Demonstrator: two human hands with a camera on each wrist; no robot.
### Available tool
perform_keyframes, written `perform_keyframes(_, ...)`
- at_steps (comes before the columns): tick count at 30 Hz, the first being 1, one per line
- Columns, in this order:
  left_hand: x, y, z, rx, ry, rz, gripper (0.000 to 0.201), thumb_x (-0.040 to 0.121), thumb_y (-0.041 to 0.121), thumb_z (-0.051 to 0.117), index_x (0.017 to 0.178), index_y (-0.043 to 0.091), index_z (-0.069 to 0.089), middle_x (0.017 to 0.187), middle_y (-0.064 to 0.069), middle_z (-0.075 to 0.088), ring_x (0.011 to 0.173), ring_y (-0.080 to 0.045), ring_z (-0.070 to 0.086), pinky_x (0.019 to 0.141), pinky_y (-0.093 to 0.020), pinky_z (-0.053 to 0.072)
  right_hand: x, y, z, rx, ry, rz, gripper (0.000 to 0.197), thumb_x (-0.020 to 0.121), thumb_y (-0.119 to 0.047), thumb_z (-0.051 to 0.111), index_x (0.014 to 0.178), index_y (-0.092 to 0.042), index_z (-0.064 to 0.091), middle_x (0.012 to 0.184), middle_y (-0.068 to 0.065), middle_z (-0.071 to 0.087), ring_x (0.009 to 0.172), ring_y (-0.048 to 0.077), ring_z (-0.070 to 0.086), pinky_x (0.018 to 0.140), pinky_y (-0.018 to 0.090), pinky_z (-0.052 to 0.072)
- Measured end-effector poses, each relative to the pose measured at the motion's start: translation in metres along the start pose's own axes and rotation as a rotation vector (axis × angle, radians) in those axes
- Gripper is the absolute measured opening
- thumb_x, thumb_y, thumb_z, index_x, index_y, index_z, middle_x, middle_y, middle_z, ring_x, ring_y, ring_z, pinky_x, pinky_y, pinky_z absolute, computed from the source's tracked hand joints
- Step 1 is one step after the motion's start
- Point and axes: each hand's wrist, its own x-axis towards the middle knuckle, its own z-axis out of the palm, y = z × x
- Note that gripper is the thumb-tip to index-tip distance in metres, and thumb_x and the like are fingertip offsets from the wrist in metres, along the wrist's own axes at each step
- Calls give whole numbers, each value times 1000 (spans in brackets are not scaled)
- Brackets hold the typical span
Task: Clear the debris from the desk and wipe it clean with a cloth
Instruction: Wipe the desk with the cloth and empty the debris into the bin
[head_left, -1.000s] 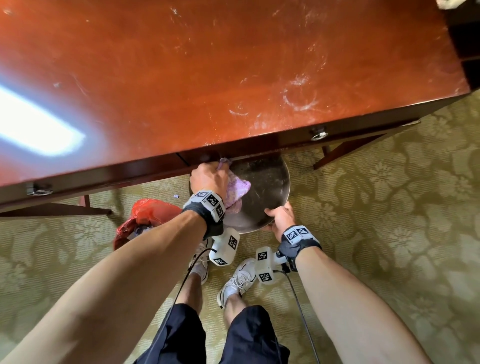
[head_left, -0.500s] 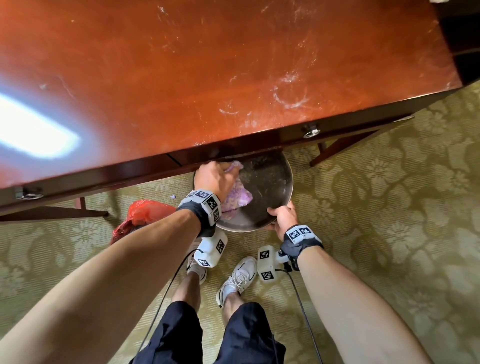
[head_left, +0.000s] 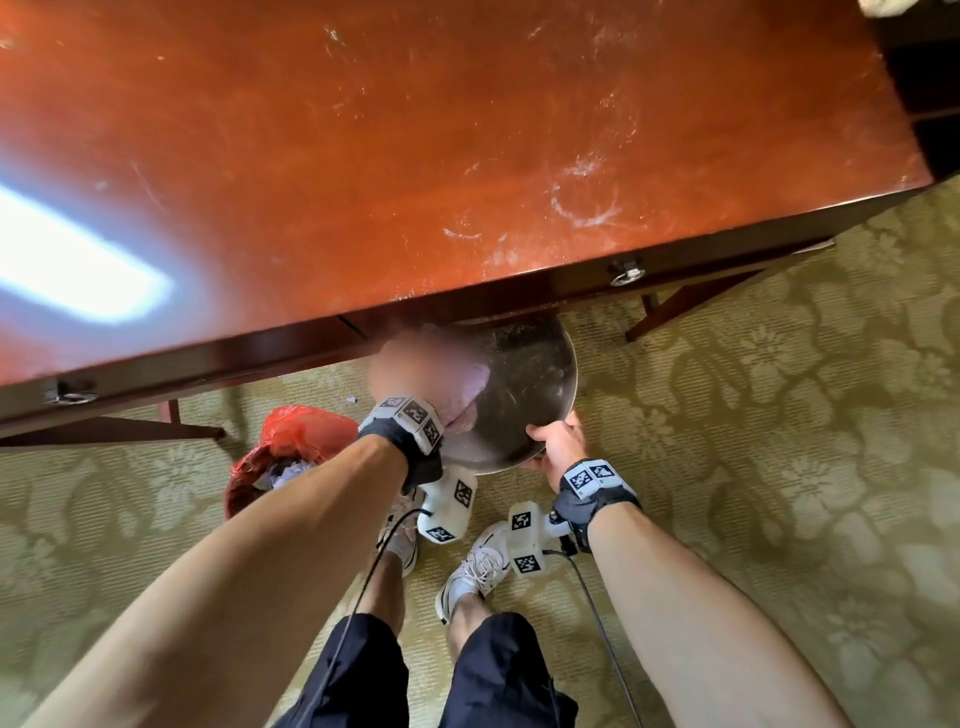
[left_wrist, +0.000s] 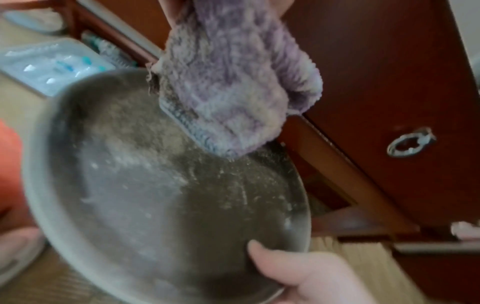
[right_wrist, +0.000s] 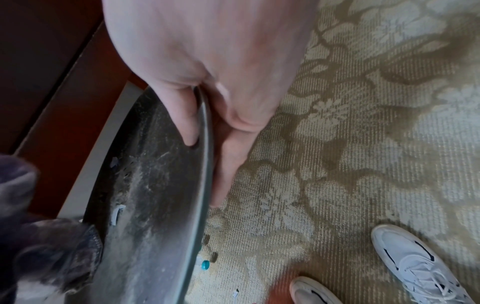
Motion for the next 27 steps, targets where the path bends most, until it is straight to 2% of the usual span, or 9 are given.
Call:
perform_keyframes(4,0,-4,7,-150,30,-71,41,84,44,64,80,4,68,84,-28,64,81,-44,60,66,-36,47,0,2,1,-8,6,18,58,88,15,49,135,-18,46,122,11,55,104,34,54,69,48,54)
perform_keyframes(7,1,-6,9,-184,20,-69,45,83,48,64,79,3,68,83,-28,65,80,-44,62,63,-36,48,0,0,1,0,0,21,59,88,16,48,136,-17,45,118,10,54,103,34,54,66,47,53)
perform_keyframes(11,-4,5,19,-194,-37,-65,46,76,59,60,88,17,75,80,-20,69,78,-39,65,69,-35,51,-1,2,1,19,-3,27,63,88,17,47,141,-16,42,127,13,54,105,36,52,60,45,51)
perform_keyframes(14,-7,14,25,-182,-39,-73,44,83,55,60,85,14,74,81,-18,69,79,-36,64,63,-29,43,-4,1,-3,37,-5,24,63,87,18,44,141,-15,43,122,11,52,105,36,51,61,49,50)
perform_keyframes(17,-9,16,25,-171,-44,-41,38,87,49,61,81,13,74,66,-13,61,75,-36,64,59,-26,36,-3,-1,-8,19,-8,18,63,88,18,44,140,-17,42,121,9,50,107,36,50,73,56,50)
perform_keyframes(20,-10,19,26,-109,-57,20,35,88,49,61,90,19,78,64,-9,59,73,-35,63,61,-26,39,-2,-2,-11,-11,2,8,60,88,16,45,138,-17,42,126,11,50,110,35,50,79,59,51)
perform_keyframes(24,-15,30,33,6,-108,115,46,89,58,53,93,19,78,72,-13,68,72,-33,64,66,-30,50,3,-1,-17,6,7,1,56,88,17,44,128,-22,45,120,9,52,105,35,52,75,56,51)
perform_keyframes(27,-17,40,39,81,-163,177,52,88,64,48,96,22,77,78,-10,72,75,-30,67,71,-30,54,7,1,-19,11,23,-3,58,86,18,45,126,-24,47,122,11,54,103,35,54,71,55,52)
